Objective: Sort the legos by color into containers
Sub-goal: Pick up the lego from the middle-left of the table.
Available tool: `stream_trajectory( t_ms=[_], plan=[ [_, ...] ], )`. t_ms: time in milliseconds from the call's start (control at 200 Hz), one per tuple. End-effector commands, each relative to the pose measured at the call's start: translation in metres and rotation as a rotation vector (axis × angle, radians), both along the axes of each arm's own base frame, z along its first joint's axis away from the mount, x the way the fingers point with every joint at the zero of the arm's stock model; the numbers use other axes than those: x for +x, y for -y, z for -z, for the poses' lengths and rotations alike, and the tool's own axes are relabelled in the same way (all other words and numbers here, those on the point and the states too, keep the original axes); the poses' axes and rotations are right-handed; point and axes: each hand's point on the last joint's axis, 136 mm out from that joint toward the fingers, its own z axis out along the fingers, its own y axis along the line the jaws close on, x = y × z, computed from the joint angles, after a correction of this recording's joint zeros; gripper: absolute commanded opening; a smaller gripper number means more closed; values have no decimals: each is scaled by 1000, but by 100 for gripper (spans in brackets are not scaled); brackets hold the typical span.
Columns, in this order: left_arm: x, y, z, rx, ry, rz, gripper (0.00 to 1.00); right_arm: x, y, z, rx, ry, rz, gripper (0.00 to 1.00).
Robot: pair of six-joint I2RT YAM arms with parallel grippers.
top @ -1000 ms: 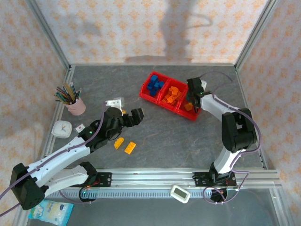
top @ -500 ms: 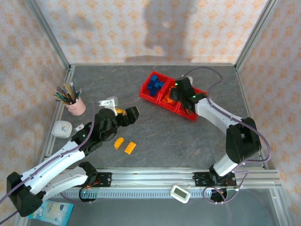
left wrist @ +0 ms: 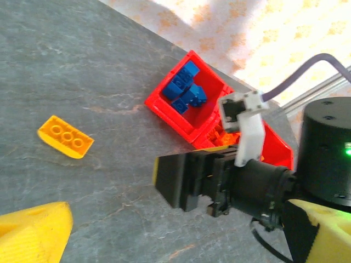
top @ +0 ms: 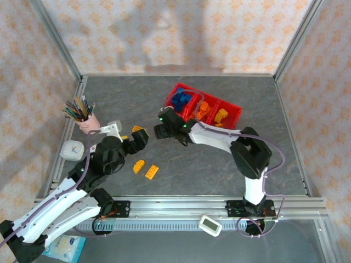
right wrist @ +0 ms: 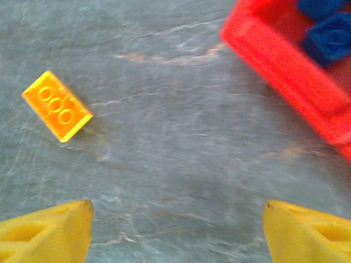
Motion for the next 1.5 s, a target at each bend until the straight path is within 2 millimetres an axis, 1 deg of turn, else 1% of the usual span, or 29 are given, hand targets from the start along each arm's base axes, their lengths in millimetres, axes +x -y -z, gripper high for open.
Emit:
stream_trajectory(
  t_ms=[0,110,160,195,330,435,616,826,966,1076,1156,1221,1361,1391,1401,1491],
  plan=[
    [-9,-26,15,32,-49,-99,99,0,-34,2,-18,23,-100,82],
    [-15,-38,15,33,-56,-144,99,-1,-63,14,-7,23,-193,84],
    [-17,-42,15,29,-54,-160,99,3,-73,18,-8,23,-214,85],
    [-18,-44,14,26,-50,-169,99,5,-78,24,-20,15,-225,85],
    [-22,-52,12,21,-39,-192,99,10,-94,40,-39,8,-272,86],
    [-23,-55,13,25,-39,-208,99,17,-102,50,-54,14,-288,87],
    [-23,-57,13,28,-36,-218,99,29,-117,65,-86,14,-301,85],
    [-23,-59,12,30,-33,-224,99,40,-125,75,-98,26,-293,70],
    [-23,-58,11,28,-30,-223,99,42,-128,79,-110,22,-300,58],
    [-22,-58,12,31,-31,-220,99,40,-128,75,-103,21,-305,49],
    [-22,-57,10,27,-28,-218,99,41,-127,68,-103,28,-296,42],
    [-22,-56,9,24,-26,-213,99,41,-124,61,-101,29,-286,38],
    [-21,-53,4,19,-15,-201,99,35,-117,31,-63,43,-260,33],
    [-20,-52,3,17,-12,-196,99,34,-112,27,-60,44,-249,33],
    [-20,-52,3,17,-11,-195,99,34,-111,22,-55,48,-245,33],
    [-18,-46,-3,9,5,-166,99,32,-95,2,-46,68,-190,32]
  ],
)
